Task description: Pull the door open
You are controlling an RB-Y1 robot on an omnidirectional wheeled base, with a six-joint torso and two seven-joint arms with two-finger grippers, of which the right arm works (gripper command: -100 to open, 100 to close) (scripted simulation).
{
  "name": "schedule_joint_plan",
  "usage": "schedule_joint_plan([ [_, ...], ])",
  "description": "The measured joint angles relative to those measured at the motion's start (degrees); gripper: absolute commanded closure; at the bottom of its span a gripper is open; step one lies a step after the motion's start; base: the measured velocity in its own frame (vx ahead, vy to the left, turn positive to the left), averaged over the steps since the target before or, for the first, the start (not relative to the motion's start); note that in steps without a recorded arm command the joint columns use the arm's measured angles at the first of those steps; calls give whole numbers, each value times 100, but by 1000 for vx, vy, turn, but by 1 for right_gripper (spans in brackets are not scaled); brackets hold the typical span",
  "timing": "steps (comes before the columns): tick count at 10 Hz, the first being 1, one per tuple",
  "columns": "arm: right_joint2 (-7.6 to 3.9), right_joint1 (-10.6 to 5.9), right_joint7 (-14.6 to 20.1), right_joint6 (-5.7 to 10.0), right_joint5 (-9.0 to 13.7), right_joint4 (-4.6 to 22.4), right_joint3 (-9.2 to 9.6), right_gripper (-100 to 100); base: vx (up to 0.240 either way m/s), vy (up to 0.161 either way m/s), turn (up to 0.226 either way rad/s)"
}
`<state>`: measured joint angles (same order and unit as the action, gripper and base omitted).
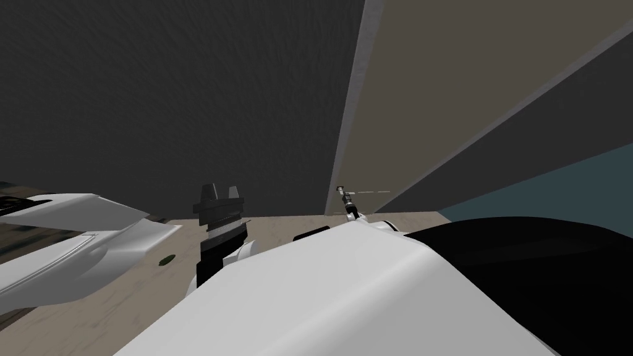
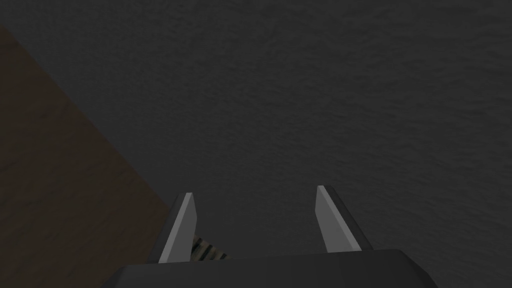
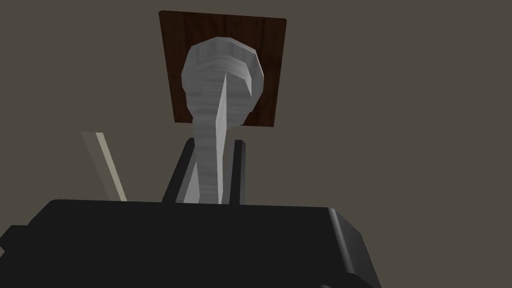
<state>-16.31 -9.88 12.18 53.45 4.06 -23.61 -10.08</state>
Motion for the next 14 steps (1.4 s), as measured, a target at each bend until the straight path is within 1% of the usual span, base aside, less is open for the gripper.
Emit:
schedule_joint_plan([
  [2, 1, -1, 0, -1, -1, 0, 1, 100, 0, 0, 0],
  [3, 1, 0, 1, -1, 0, 0, 1, 100, -102, -11, 122],
  [5, -57, 70, 54, -27, 1, -135, 51, 100, -182, -28, 99],
  [6, -88, 5, 86, 53, -4, 19, 89, 100, -199, -43, 140],
  [7, -113, 57, 130, 80, -12, 3, 142, 100, -221, -59, 132],
  [9, -150, 180, 222, 64, -33, -125, 265, 100, -229, -91, 179],
  [10, -186, 216, 283, 101, -45, -122, 341, 100, -238, -90, 174],
  [12, -231, 294, 378, 130, -66, -216, 463, 100, -214, -47, 96],
  [13, -254, 325, 420, 144, -74, -237, 511, 100, -95, -18, 30],
  [14, -242, 340, 429, 139, -82, -228, 528, 100, -174, -10, 94],
])
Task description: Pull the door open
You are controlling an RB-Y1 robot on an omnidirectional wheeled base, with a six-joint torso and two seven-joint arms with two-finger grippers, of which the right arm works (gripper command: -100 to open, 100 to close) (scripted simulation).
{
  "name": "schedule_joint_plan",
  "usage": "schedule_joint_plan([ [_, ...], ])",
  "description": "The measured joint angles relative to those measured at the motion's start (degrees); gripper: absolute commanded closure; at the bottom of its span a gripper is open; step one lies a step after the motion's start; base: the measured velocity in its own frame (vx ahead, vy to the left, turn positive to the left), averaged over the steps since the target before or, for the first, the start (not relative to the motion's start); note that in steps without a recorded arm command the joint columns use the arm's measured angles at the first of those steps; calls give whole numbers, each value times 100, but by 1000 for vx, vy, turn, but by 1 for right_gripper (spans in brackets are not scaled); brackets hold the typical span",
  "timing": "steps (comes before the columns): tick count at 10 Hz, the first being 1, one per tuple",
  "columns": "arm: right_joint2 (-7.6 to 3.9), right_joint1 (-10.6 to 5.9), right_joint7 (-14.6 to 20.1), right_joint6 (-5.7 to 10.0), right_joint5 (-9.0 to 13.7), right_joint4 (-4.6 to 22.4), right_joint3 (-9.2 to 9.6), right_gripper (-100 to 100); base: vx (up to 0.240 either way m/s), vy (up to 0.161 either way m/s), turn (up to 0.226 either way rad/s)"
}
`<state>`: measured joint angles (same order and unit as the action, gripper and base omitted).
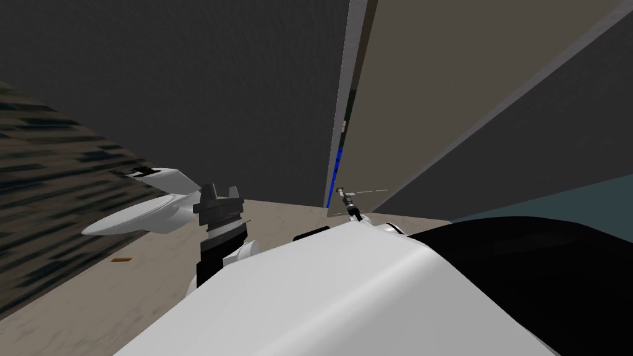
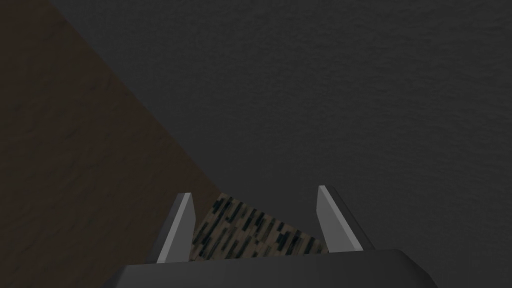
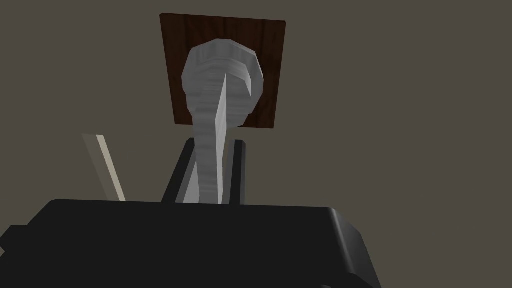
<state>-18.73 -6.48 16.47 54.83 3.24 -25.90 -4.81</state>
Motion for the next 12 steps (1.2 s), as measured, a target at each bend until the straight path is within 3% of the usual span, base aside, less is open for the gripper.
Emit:
schedule_joint_plan([
  [3, -112, 63, 160, 147, -87, -1, 106, 100, -218, -66, 117],
  [6, -224, 257, 354, 235, -204, -178, 256, 100, -236, -55, 113],
  [10, -327, 414, 534, 420, -314, -176, 394, 100, -171, -54, 101],
  [12, -423, 493, 657, 675, -366, -88, 458, 100, -173, -70, 125],
])
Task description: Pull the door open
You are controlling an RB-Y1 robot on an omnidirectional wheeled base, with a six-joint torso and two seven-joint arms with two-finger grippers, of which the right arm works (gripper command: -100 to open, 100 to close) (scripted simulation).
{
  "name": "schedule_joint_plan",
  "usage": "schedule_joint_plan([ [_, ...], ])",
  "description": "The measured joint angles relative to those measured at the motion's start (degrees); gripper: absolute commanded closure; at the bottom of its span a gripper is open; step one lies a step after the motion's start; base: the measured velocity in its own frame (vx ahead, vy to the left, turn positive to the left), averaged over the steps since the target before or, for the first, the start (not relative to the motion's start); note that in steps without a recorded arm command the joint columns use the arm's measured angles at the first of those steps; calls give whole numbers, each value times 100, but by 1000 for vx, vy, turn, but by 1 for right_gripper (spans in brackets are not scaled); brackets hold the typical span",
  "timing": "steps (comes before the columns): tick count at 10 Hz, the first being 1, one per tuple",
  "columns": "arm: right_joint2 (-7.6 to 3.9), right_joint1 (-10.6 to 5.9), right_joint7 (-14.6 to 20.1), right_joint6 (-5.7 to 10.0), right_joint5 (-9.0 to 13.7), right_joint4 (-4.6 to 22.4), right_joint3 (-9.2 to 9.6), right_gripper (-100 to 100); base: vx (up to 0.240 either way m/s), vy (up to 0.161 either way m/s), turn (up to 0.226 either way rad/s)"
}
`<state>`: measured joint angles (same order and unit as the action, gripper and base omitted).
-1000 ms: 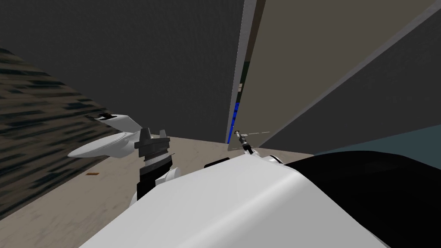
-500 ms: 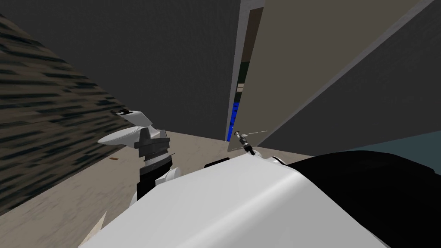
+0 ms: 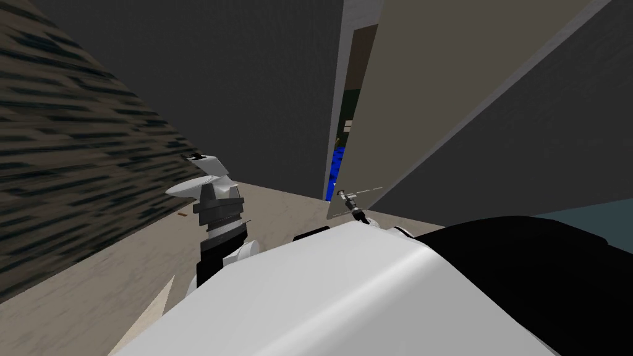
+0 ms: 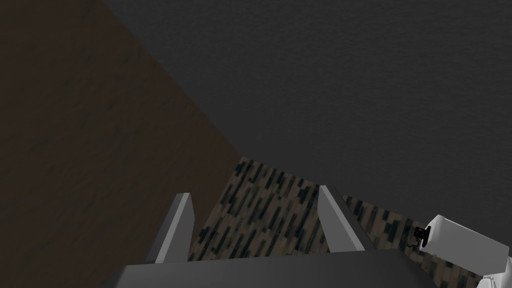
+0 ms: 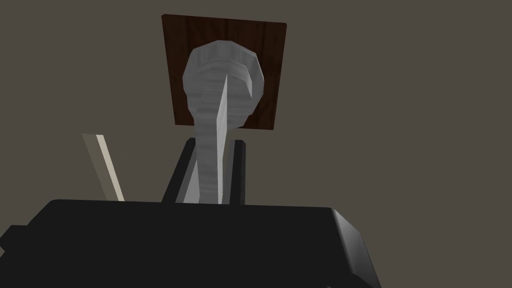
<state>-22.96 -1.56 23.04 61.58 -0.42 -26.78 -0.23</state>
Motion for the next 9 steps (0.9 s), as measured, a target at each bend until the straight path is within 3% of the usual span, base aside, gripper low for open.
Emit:
schedule_joint_plan([
  [2, -90, 214, 122, 184, -61, -104, 75, 100, -146, -52, 80],
  [6, -276, 360, 332, 603, -151, 72, 179, 100, -138, -39, 82],
  [8, -298, 434, 362, 651, -160, 53, 204, 100, -174, -94, 221],
  [9, -314, 428, 380, 751, -162, 133, 215, 100, -195, -64, 149],
])
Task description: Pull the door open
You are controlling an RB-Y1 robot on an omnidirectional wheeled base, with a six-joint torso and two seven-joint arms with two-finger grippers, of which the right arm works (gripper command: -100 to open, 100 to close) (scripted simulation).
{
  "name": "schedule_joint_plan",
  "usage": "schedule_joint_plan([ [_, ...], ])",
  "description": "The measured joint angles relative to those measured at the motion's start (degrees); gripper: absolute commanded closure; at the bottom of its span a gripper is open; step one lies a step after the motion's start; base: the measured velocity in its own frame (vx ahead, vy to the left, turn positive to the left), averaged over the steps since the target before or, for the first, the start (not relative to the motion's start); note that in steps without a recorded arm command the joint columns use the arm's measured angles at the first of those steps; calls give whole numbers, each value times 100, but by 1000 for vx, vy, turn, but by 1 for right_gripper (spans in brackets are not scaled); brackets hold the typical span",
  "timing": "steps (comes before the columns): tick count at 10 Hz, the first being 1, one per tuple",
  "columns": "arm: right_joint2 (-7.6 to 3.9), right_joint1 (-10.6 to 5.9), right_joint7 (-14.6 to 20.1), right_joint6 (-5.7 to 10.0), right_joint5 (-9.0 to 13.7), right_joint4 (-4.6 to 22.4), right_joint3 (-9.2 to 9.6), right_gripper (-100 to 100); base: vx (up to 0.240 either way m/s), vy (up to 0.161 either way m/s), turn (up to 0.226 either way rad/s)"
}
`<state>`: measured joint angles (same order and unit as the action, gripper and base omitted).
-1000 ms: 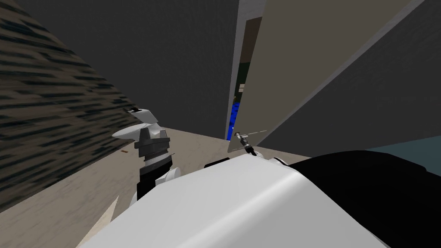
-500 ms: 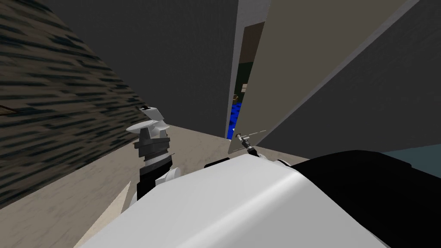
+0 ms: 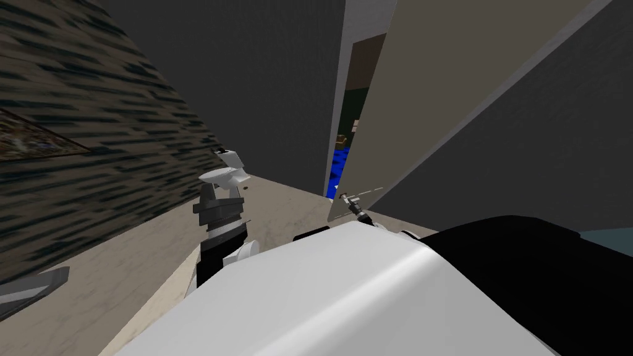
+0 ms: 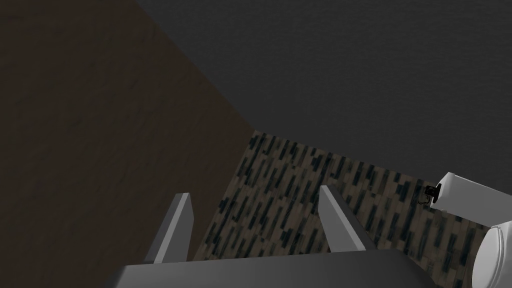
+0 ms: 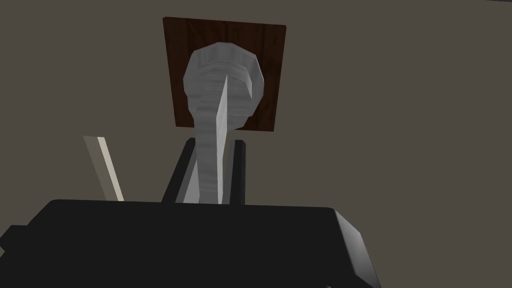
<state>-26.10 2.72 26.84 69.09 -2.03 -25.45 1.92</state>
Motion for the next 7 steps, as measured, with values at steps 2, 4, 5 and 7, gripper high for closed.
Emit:
schedule_joint_plan([
  [2, -52, 155, 31, 94, 2, -109, 16, 100, -171, -68, 108],
  [4, -51, 131, 38, 267, -11, 112, 47, 100, -148, -58, 149],
  [5, -86, 159, 58, 388, -8, 190, 54, 100, -207, -84, 182],
  [7, -125, 311, 90, 506, -5, 99, 70, 100, -163, -80, 114],
])
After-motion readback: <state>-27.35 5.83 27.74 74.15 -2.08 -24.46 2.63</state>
